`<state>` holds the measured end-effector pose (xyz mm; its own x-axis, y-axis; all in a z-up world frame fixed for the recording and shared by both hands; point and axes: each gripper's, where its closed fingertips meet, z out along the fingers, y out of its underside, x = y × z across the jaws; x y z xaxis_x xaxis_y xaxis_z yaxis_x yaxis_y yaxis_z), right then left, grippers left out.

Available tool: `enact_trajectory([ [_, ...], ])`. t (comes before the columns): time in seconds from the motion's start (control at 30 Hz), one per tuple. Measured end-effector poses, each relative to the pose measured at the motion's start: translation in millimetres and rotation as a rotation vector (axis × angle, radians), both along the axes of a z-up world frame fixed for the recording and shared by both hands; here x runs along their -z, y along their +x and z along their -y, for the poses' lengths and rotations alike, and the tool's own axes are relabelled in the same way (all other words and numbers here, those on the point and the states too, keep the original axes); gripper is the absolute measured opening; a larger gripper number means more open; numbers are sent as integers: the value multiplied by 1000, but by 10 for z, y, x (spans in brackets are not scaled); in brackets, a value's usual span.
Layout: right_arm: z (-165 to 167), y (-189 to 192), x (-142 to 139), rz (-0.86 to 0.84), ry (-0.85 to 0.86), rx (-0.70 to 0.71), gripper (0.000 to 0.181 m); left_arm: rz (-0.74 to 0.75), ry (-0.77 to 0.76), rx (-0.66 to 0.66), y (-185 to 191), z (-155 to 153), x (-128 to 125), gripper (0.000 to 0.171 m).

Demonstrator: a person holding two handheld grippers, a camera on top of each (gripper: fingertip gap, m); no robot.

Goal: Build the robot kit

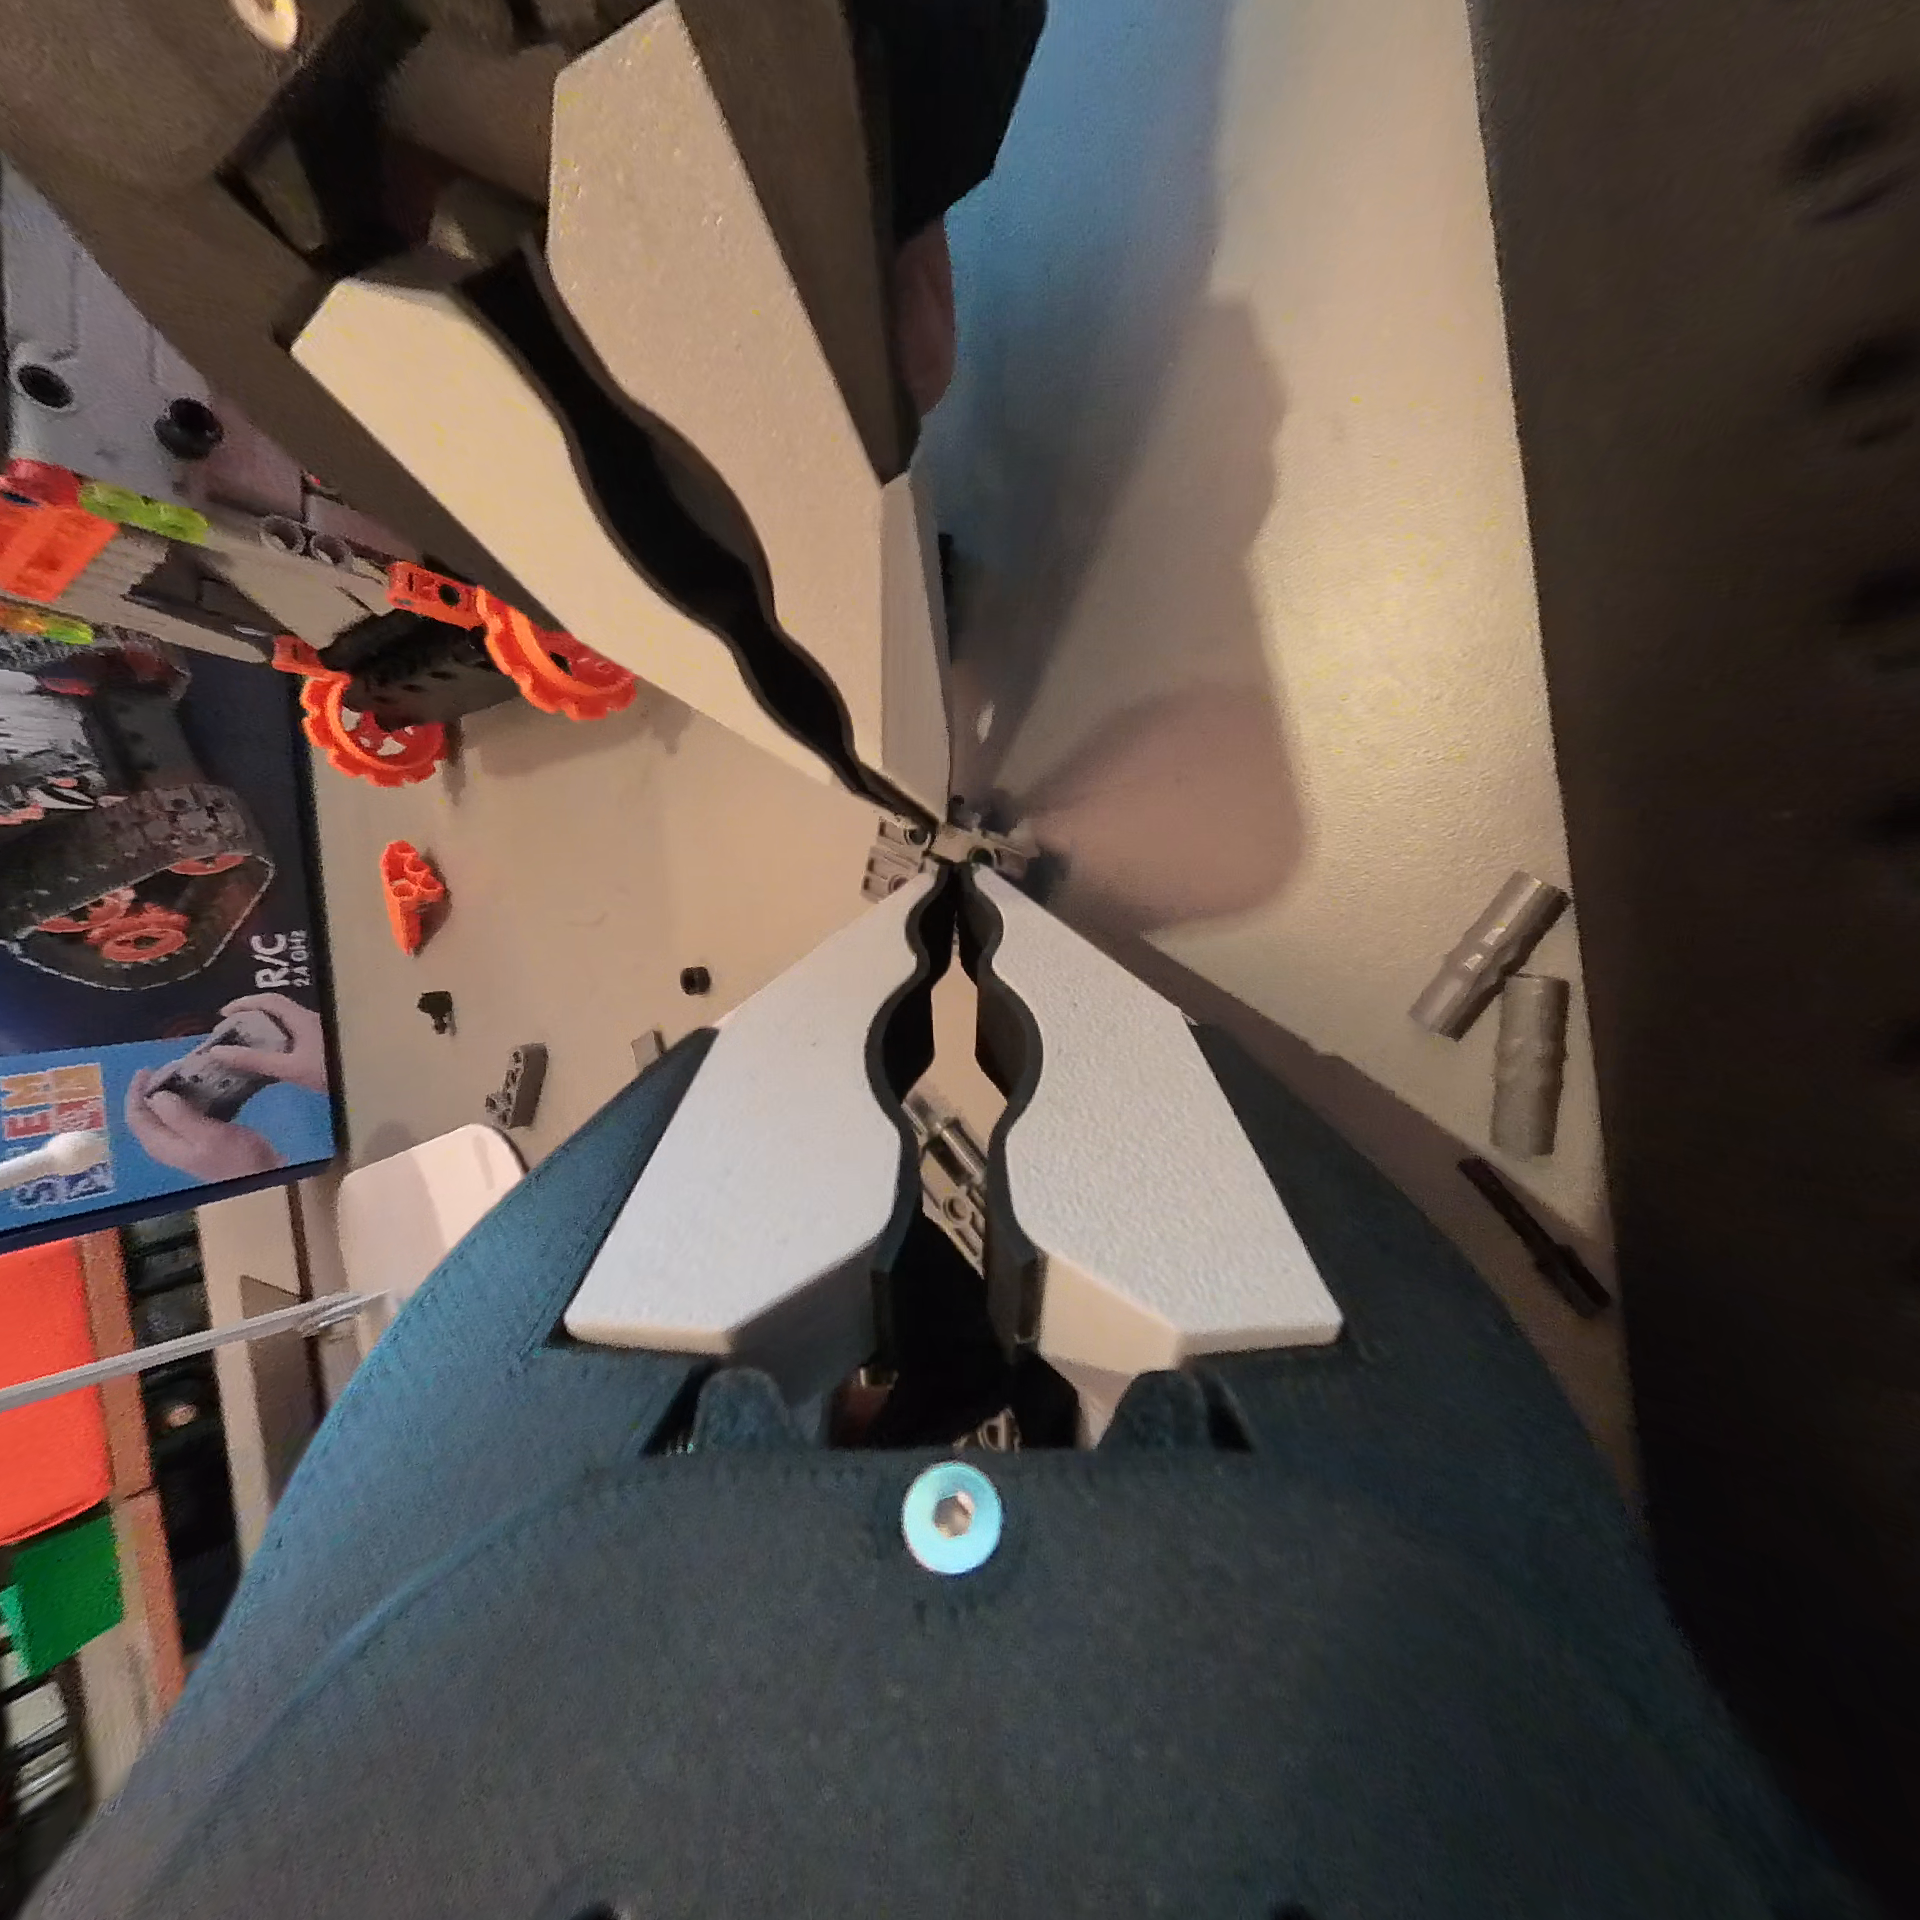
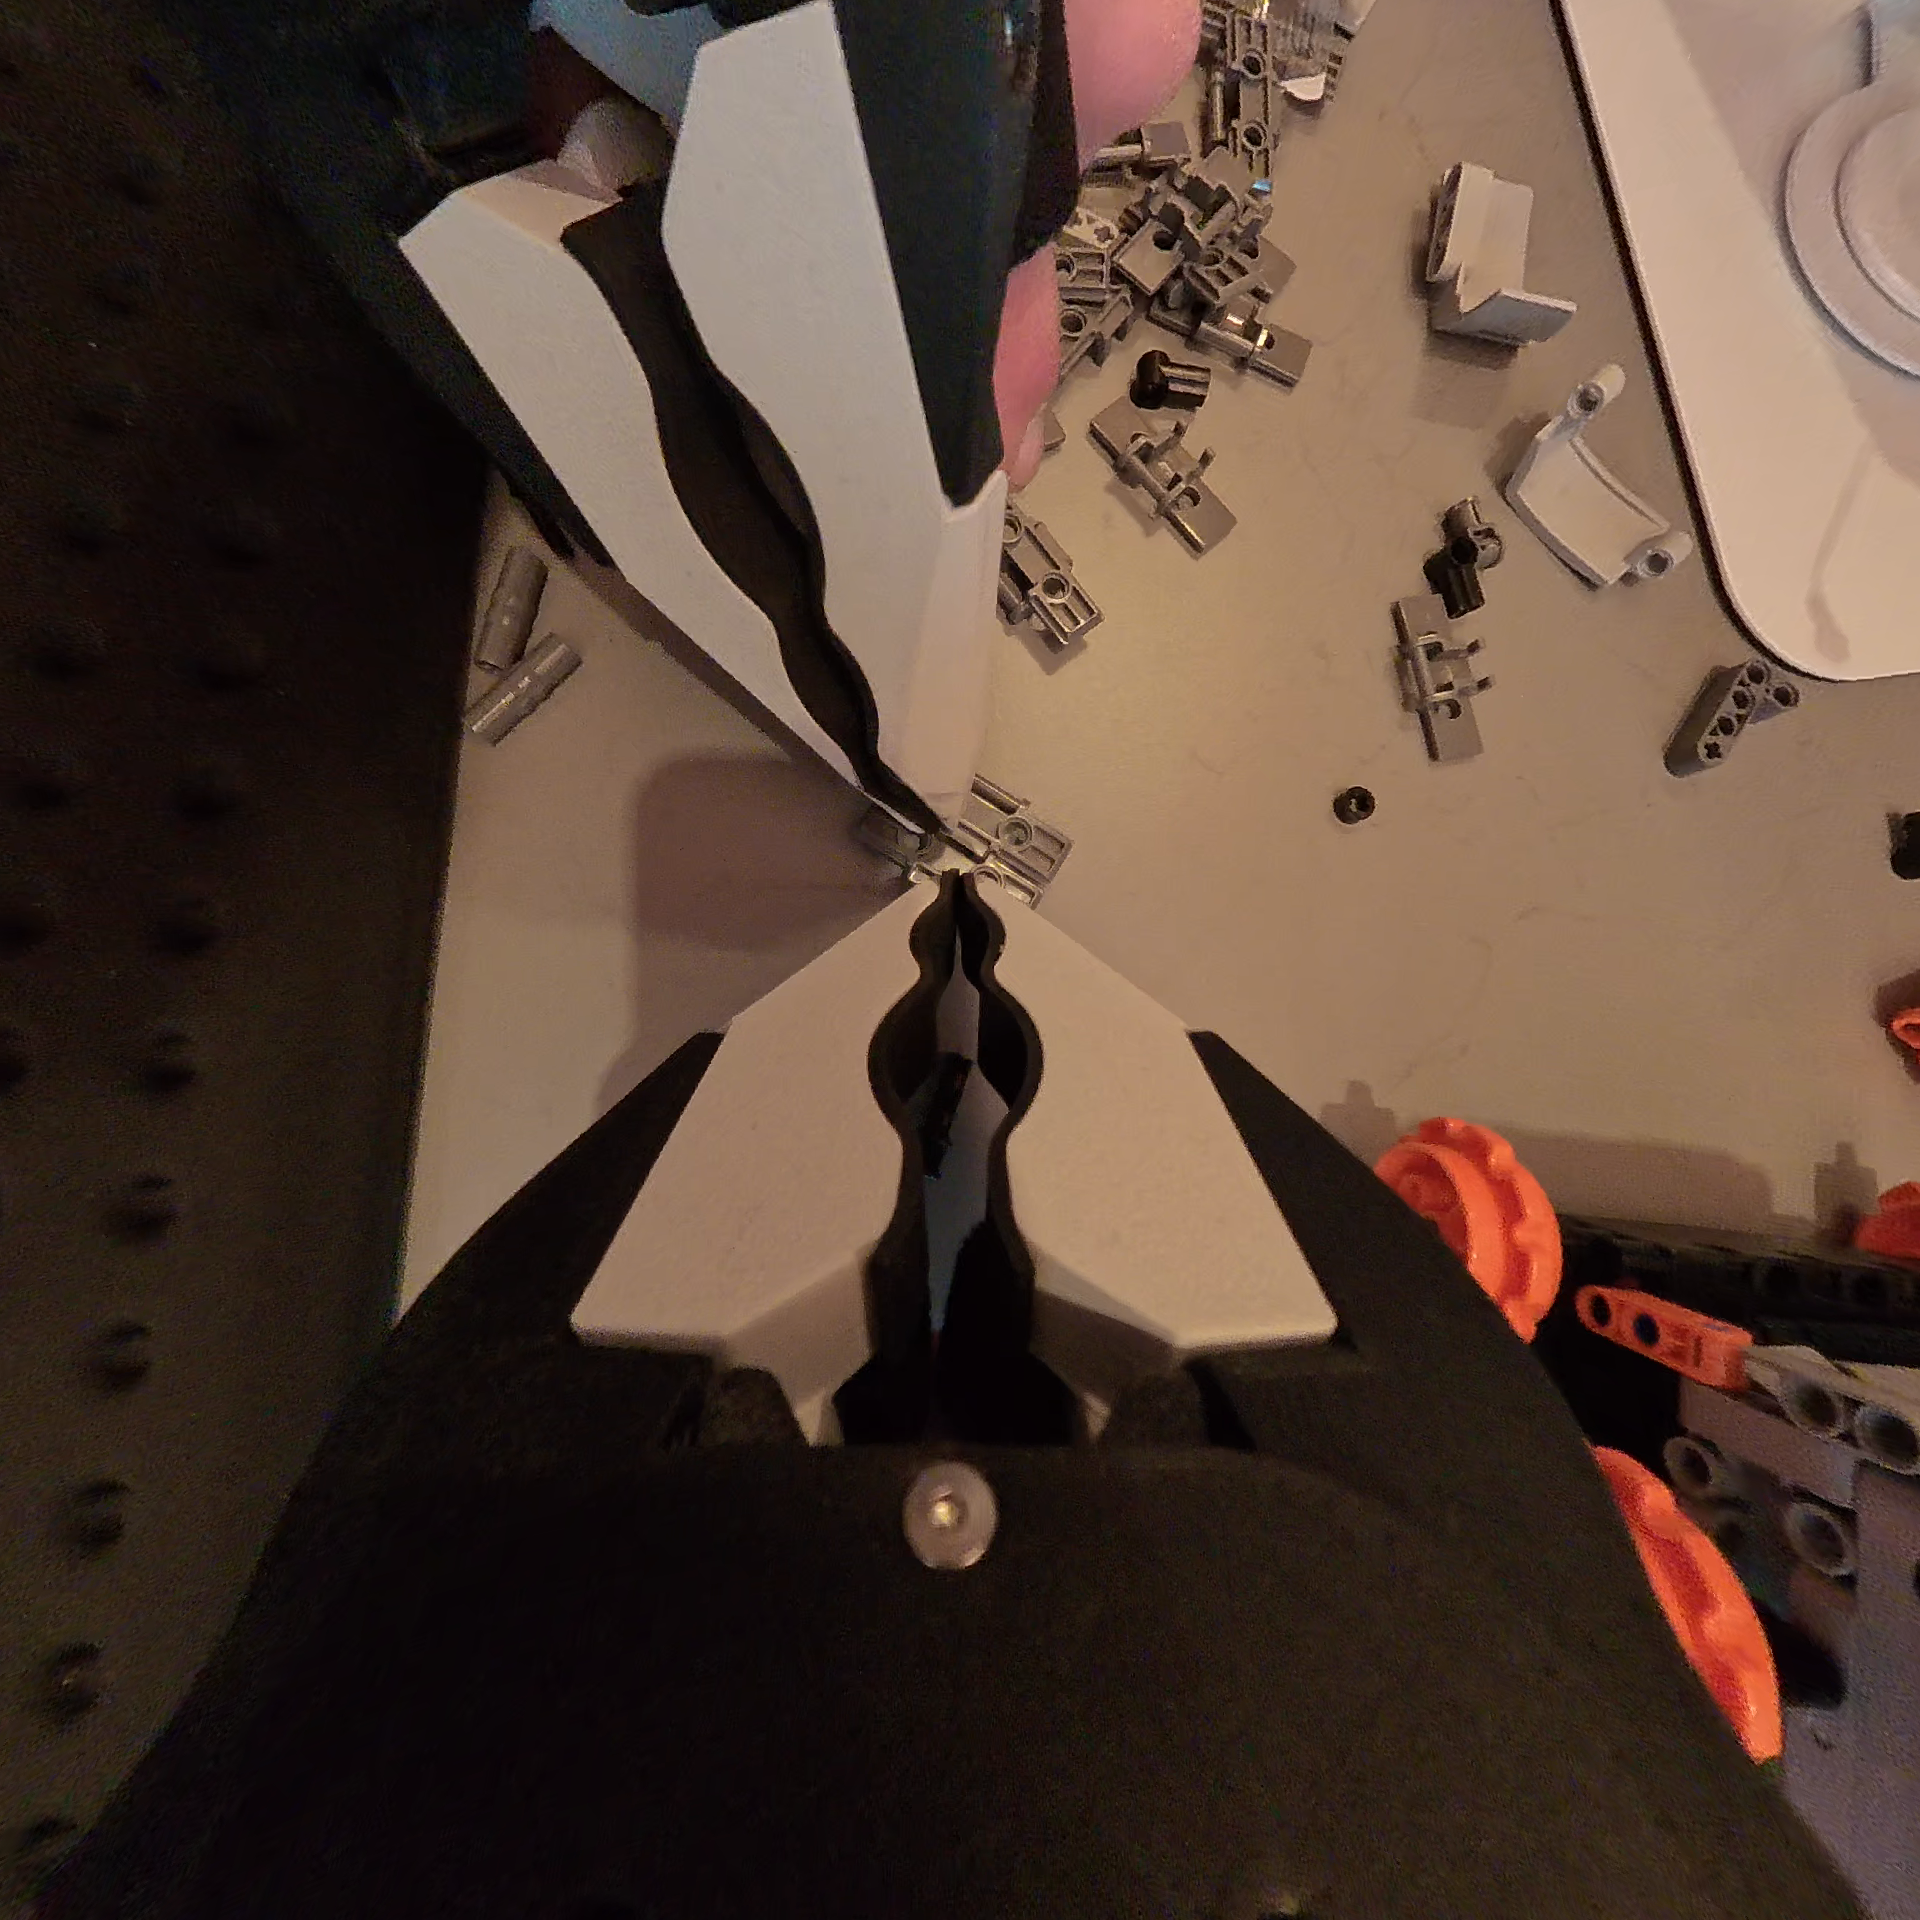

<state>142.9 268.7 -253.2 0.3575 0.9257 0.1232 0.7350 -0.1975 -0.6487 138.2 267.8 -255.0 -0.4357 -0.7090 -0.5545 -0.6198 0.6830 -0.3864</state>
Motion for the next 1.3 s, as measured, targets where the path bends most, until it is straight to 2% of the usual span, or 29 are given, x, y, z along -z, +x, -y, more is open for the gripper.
enact_trajectory([
  [0.13,-4,-3,15,7,-2,5,0,-11,35,-3,-38,-117,-3,0],
  [0.27,-124,-21,-132,-61,48,55,0,-5,9,12,-45,-105,2,0],
  [0.43,-201,-19,-38,-27,73,70,0,3,-5,42,-52,-122,-3,0],
  [0.57,-194,-13,-13,-12,73,68,0,52,-53,4,-58,-180,-126,0],
  [0.63,-201,1,-42,-28,70,74,0,56,-90,-27,-81,-222,-173,10],
  [0.73,-185,12,-1,-15,52,67,15,13,-140,-61,-83,-262,-80,32],
  [0.83,-160,-6,29,-13,41,54,18,4,-174,-76,-38,-295,-40,37],
  [0.93,-170,2,29,-14,42,59,18,-13,-214,-72,-24,-269,-19,32],
  [1.13,-173,4,25,-33,32,63,22,-14,-313,-94,-22,-257,-5,32],
  [1.3,-188,40,25,-64,-17,97,25,21,-303,-76,6,-251,-6,32],
])
